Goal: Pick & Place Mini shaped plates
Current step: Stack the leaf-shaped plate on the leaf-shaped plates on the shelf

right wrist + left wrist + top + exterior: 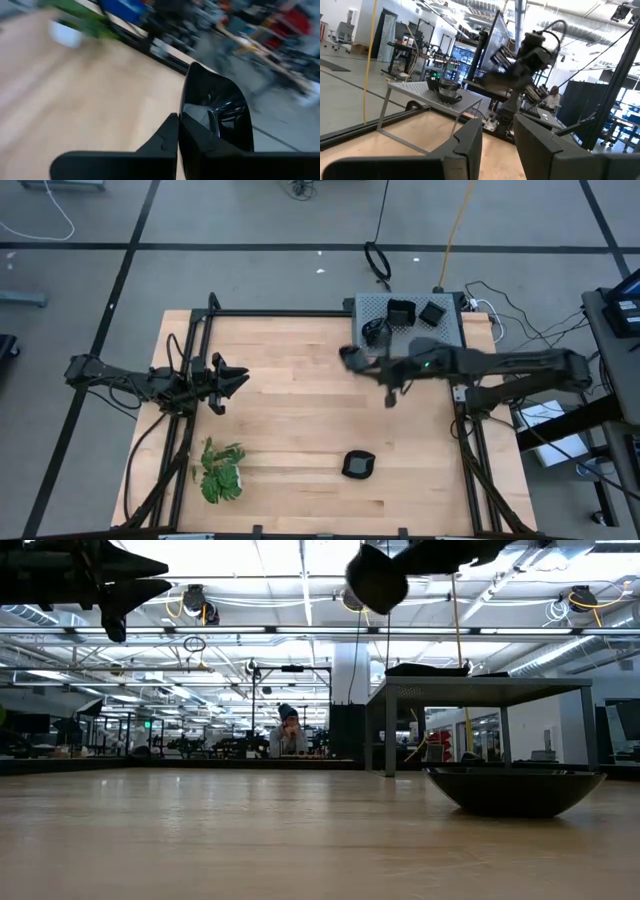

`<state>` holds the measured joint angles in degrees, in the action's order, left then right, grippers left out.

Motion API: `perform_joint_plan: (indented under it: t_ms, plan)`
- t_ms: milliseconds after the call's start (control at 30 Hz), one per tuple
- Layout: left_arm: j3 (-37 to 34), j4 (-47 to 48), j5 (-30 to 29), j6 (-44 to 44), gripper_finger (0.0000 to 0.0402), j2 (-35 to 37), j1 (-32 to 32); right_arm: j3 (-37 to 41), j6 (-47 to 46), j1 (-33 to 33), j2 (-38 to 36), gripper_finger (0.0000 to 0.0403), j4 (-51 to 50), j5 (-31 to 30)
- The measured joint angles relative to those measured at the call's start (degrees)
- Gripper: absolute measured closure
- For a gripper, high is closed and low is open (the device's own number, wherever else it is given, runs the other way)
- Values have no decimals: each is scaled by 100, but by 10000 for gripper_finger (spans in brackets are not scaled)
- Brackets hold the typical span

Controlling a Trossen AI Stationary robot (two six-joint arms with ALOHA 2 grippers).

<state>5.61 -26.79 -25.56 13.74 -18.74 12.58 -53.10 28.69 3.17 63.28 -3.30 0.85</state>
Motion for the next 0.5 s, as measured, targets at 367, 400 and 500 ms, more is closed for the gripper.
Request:
perform_joint_plan:
  t_ms: [367,400,500]
  plan:
    - [0,1,0,0,286,1,0,-4,1293,1568,-484,403,-1825,-220]
    - [0,0,-1,0,286,1,-1,-4,1489,1657,-482,403,-1907,-213]
    - [2,0,0,0,286,0,0,-4,1776,1857,-429,403,-1961,-71]
